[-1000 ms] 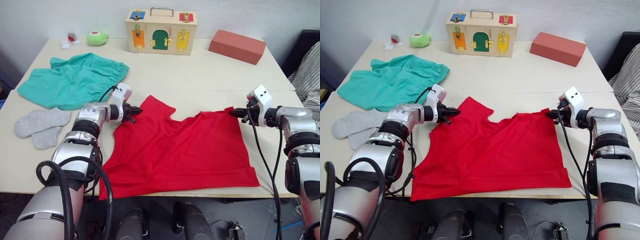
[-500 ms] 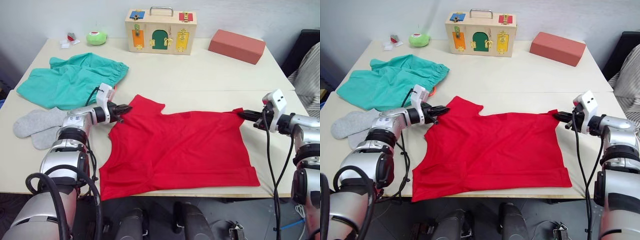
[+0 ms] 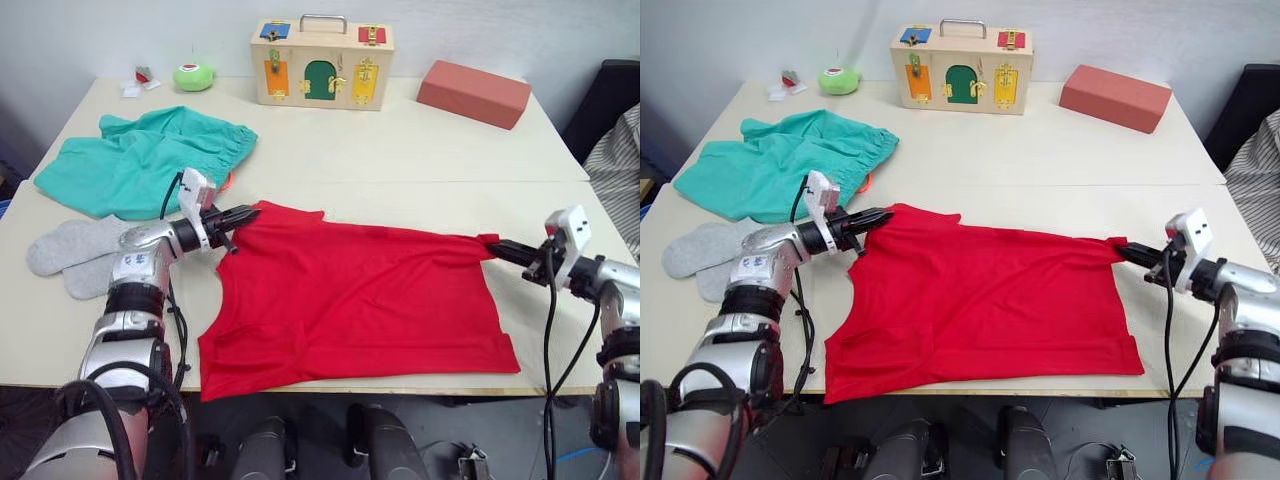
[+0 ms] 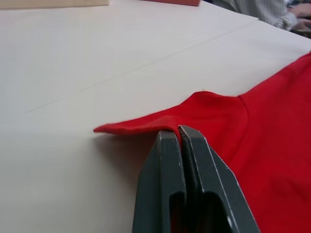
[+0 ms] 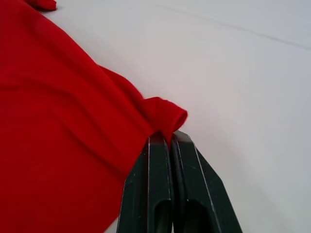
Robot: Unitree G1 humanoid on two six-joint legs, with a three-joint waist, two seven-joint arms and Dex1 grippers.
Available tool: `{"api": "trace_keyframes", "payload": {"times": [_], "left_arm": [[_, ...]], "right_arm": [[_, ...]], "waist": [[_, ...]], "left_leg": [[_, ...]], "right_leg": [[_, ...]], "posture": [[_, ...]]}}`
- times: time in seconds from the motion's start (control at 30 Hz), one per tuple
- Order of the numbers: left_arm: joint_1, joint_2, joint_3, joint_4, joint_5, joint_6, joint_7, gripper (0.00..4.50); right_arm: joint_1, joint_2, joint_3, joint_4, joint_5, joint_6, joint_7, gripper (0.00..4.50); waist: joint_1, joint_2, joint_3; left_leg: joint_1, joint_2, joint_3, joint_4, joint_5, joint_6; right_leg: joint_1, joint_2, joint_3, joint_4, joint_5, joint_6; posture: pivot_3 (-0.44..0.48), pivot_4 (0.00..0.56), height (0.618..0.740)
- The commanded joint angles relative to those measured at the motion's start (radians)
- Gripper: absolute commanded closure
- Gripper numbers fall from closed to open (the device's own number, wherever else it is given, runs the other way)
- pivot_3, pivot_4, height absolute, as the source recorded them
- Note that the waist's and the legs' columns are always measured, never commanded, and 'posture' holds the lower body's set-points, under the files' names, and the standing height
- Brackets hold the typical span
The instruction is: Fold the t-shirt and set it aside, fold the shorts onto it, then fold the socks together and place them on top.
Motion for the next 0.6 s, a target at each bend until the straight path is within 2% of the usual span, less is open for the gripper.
{"api": "trace_keyframes", "payload": {"times": [0.03,0.17,0.33,0.43,0.6], "left_arm": [[0.059,0.018,-0.009,-0.141,-0.021,0.006,-0.011,4.46],[0.140,0.023,-0.024,-0.244,-0.011,0.026,0.021,4.46],[0.200,0.033,-0.046,-0.315,-0.020,0.064,0.019,4.46],[0.223,0.048,-0.050,-0.366,-0.042,0.154,0.012,3.91],[0.226,0.131,-0.037,-0.429,-0.095,0.363,-0.008,2.31]], "right_arm": [[0.062,-0.016,-0.029,-0.101,0.029,0.002,-0.012,4.50],[0.135,0.002,-0.022,-0.166,0.028,-0.004,-0.046,4.50],[0.157,0.017,-0.015,-0.179,0.021,0.001,-0.106,4.50],[0.173,0.013,-0.027,-0.220,0.043,-0.001,-0.108,3.95],[0.279,-0.050,-0.074,-0.392,0.089,0.039,-0.093,2.19]], "waist": [[0.000,0.000,0.000],[0.000,0.000,0.000],[0.000,0.000,0.000],[0.000,0.000,0.000],[0.003,0.000,0.000]], "left_leg": [[0.000,0.000,0.000,0.001,0.000,0.000],[0.001,0.000,0.000,0.003,-0.001,0.001],[0.003,0.000,0.001,0.003,-0.001,0.001],[0.003,0.000,0.001,0.003,-0.001,0.001],[0.002,0.000,0.001,0.002,-0.001,0.001]], "right_leg": [[0.000,0.000,0.000,0.000,0.000,0.000],[0.000,-0.001,0.006,0.000,0.000,0.000],[0.001,-0.001,0.010,0.000,0.000,0.000],[0.001,-0.001,0.010,0.000,0.000,0.000],[0.001,-0.001,0.010,0.000,0.000,0.000]], "posture": [[0.000,0.150,0.740],[0.000,0.150,0.740],[0.000,0.150,0.740],[0.000,0.150,0.740],[0.000,0.150,0.740]]}}
